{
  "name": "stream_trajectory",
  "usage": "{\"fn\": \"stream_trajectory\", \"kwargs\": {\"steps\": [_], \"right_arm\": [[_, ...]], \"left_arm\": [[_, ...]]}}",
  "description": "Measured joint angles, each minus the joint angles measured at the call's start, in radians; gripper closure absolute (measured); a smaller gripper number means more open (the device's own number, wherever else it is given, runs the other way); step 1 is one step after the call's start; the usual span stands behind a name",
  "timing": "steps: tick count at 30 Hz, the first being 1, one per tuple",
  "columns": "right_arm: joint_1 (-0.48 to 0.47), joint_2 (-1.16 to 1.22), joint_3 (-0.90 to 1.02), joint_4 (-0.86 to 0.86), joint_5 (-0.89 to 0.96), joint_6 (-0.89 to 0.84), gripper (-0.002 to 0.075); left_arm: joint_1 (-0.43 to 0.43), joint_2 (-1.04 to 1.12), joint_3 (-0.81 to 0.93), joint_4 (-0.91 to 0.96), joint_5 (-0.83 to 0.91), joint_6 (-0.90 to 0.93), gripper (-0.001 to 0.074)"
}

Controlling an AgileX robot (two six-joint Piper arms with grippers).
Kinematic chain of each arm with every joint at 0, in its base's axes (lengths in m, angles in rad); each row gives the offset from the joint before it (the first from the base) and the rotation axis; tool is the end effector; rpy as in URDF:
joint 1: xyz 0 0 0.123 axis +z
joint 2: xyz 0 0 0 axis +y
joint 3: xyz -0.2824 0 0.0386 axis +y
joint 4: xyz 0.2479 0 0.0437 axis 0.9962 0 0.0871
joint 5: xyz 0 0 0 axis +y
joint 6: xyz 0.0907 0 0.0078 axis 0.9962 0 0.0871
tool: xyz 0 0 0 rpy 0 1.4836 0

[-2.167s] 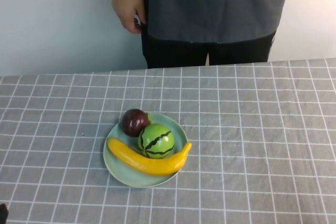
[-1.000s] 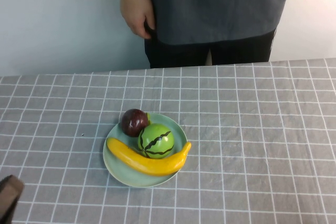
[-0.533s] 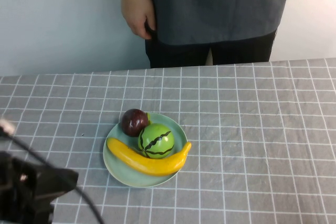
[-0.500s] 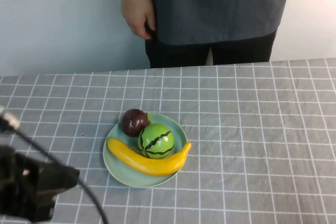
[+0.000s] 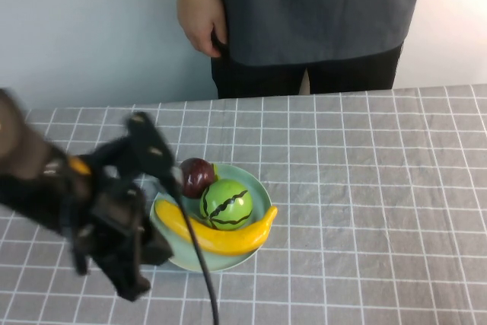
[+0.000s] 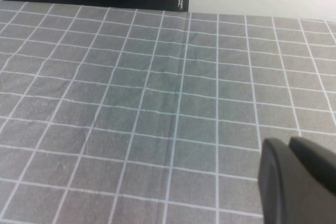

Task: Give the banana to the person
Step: Pick up the banana

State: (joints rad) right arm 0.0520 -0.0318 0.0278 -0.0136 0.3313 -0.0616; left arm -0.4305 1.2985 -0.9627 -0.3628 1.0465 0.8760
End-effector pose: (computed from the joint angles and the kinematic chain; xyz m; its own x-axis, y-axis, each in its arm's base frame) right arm 0.0526 0.0023 0.1755 -0.2332 -0.0866 -0.9686 -0.0652 0.9952 -0.0733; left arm 0.2024 -0.1238 0.2823 -0.3639 0.8322 -0.4183 0.9221 0.3854 -0.0354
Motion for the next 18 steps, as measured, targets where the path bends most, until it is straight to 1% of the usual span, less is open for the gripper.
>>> {"fn": "stream_trajectory", "kwargs": {"steps": [3, 5, 9, 11, 13, 14, 16, 18], "right_arm": [[0.0, 0.0, 0.0, 0.0, 0.0, 0.0, 0.0732], [0.0, 0.0, 0.0, 0.0, 0.0, 0.0, 0.0732], [0.0, 0.0, 0.0, 0.0, 0.0, 0.0, 0.0732], [0.0, 0.0, 0.0, 0.0, 0.0, 0.0, 0.0732], [0.0, 0.0, 0.0, 0.0, 0.0, 0.0, 0.0732], [0.0, 0.0, 0.0, 0.0, 0.0, 0.0, 0.0732], [0.0, 0.0, 0.0, 0.0, 0.0, 0.0, 0.0732], [0.0, 0.0, 0.0, 0.0, 0.0, 0.0, 0.0732]], "left_arm": [[-0.073, 0.093, -0.043, 0.039, -0.021, 0.126, 0.0739], [-0.1, 0.149, -0.066, 0.064, -0.046, 0.202, 0.0739], [-0.115, 0.262, -0.112, 0.133, -0.086, 0.32, 0.0738], [-0.113, 0.312, -0.136, 0.174, -0.098, 0.35, 0.0721], [-0.105, 0.362, -0.161, 0.211, -0.1, 0.373, 0.0678], [-0.1, 0.389, -0.176, 0.23, -0.103, 0.383, 0.0642], [-0.085, 0.444, -0.201, 0.252, -0.116, 0.394, 0.0555], [-0.071, 0.495, -0.221, 0.266, -0.137, 0.396, 0.0445]]}}
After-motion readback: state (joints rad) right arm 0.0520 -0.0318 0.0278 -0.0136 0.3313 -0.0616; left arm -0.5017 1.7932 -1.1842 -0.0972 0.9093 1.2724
